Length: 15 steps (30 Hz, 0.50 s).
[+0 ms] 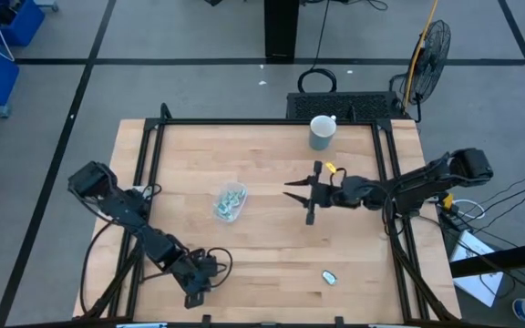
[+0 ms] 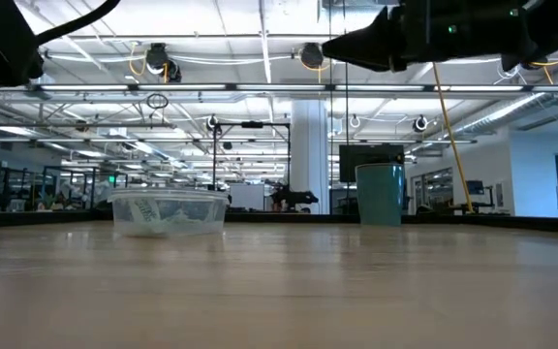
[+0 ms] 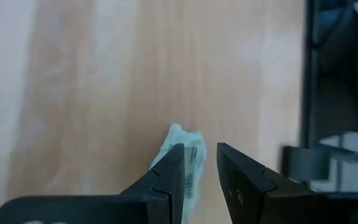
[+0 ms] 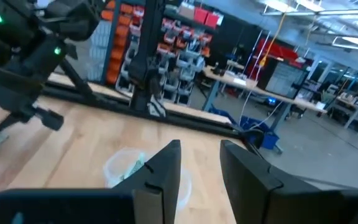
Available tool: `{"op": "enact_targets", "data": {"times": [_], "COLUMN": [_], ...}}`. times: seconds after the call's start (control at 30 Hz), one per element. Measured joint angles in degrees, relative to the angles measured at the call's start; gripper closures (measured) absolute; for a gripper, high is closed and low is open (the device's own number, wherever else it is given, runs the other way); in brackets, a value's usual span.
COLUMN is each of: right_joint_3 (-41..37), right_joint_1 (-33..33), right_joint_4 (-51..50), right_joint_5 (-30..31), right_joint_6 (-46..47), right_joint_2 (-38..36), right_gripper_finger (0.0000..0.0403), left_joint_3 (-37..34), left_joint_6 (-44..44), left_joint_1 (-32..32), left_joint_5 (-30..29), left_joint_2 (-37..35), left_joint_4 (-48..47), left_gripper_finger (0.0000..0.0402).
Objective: Pick and place Stevia / Truvia into bins
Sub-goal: Put the green stevia packet into the transparent bin
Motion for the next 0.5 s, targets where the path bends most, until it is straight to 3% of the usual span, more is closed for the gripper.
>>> {"op": "enact_targets", "data": {"times": [0.13,0.37,0.5], "right_joint_3": [-2.06,-2.01,-1.95], "right_joint_1": [0.0,0.0,0.0], "right_joint_4": [0.21,1.03,0.53], "right_joint_5": [-0.05,0.0,0.0], "right_joint_6": [-0.39,-3.4,-2.99], "right_joint_2": [-0.41,-0.48,-0.48], "right_gripper_finger": [0.0298,0.0298,0.0298], "left_joint_3": [-0.09,-0.06,-0.06], "left_joint_6": [1.67,16.17,19.23], "left_joint_1": [0.18,0.24,0.69], "left_joint_5": [-1.83,-5.56,-8.77], "left_joint_2": [-0.01,-0.15,-0.15], "left_joint_4": [-0.01,0.44,-0.36], "left_gripper_finger": [0.0305,0.0305,0.0305]}}
